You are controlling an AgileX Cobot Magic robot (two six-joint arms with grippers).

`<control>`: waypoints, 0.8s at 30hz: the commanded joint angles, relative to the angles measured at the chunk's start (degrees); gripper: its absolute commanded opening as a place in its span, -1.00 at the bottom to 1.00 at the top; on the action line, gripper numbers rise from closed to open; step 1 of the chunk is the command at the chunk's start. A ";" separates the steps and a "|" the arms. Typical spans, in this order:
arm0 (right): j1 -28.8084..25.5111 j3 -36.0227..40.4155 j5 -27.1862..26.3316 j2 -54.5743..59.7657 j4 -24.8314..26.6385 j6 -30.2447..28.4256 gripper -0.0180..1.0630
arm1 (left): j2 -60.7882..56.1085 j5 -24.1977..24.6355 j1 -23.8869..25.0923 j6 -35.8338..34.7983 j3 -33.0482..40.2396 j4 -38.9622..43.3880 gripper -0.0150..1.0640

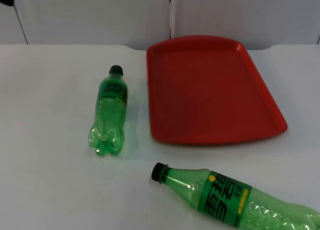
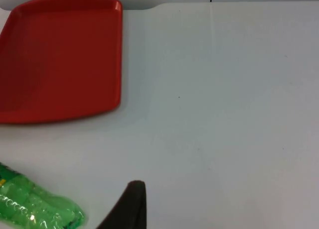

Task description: Place the bottle upright on the tray.

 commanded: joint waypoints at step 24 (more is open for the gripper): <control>-0.35 0.15 -0.40 -0.23 -0.22 -0.37 0.98 | 23.95 12.11 -3.49 -10.83 -18.85 2.57 0.97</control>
